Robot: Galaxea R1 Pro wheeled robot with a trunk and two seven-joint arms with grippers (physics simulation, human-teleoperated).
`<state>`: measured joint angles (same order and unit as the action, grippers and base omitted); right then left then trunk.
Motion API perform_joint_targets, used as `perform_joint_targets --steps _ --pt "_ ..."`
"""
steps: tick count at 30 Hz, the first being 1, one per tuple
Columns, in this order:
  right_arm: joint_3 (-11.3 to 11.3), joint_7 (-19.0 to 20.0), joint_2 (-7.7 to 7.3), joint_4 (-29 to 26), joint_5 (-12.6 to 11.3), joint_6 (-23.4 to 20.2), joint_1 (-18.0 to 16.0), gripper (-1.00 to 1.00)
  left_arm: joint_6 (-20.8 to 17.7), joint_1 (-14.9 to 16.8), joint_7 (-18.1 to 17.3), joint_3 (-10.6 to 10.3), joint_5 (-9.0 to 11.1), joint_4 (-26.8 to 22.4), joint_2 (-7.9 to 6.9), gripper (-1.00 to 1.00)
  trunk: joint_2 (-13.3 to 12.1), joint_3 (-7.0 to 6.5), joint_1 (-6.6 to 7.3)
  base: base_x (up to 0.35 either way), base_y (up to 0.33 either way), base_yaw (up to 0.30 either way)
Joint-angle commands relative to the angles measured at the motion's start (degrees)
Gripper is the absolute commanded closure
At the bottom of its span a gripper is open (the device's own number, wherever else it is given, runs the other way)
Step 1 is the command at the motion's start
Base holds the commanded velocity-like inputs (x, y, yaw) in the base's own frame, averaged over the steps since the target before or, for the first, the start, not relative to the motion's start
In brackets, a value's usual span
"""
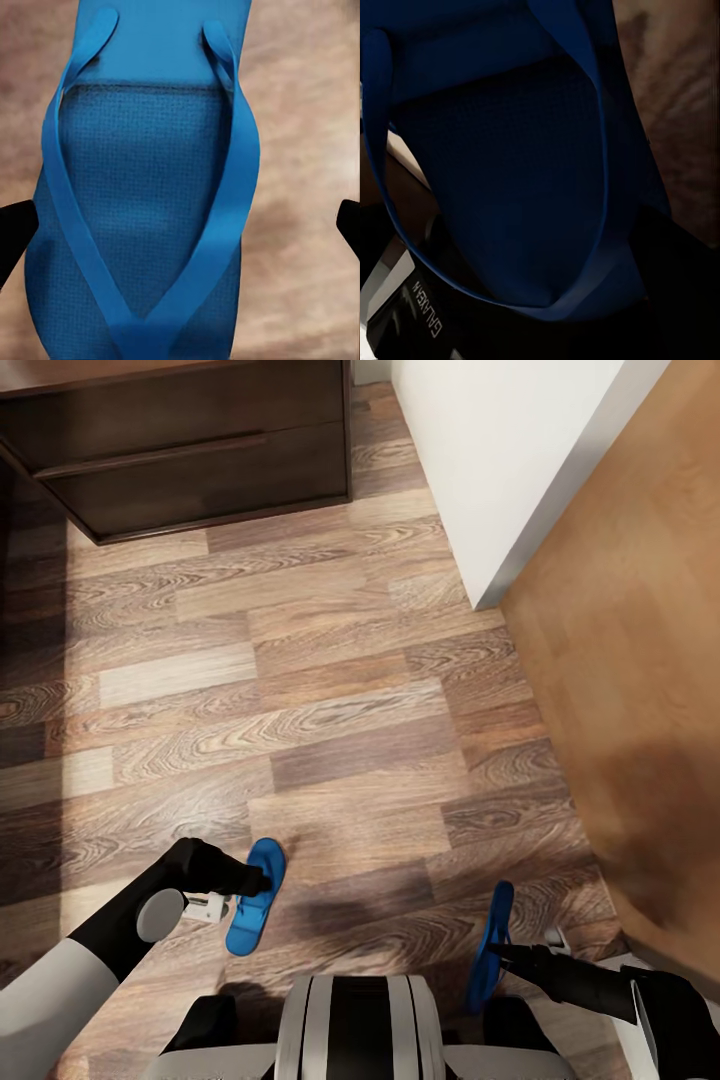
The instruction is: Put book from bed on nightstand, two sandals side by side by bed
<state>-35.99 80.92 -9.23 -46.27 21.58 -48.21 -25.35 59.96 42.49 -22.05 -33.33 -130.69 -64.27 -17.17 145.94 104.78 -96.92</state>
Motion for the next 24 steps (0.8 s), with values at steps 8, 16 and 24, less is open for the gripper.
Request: perform_joint_targets --steps 8,16,24 --pt "-0.22 0.55 0.07 -0.05 0.57 -0.57 -0.07 1.00 0.04 0.05 -0.54 -0.16 0.43 -0.07 -0.07 -1.00 0.04 0.22 -0.04 0.000 0.000 0.000" --pt "-0.22 0.55 0.02 -0.05 0.57 -0.57 -0.05 1.00 0.04 0.05 -0.53 -0.17 0.43 -0.07 -0.05 -1.00 0.06 0.22 -0.07 0.000 0.000 0.000" --pt "-0.22 0.55 0.00 -0.05 0.57 -0.57 -0.07 1.00 0.04 0.05 -0.54 -0.16 0.43 -0.07 -0.05 -1.00 0.08 0.22 -0.12 0.000 0.000 0.000"
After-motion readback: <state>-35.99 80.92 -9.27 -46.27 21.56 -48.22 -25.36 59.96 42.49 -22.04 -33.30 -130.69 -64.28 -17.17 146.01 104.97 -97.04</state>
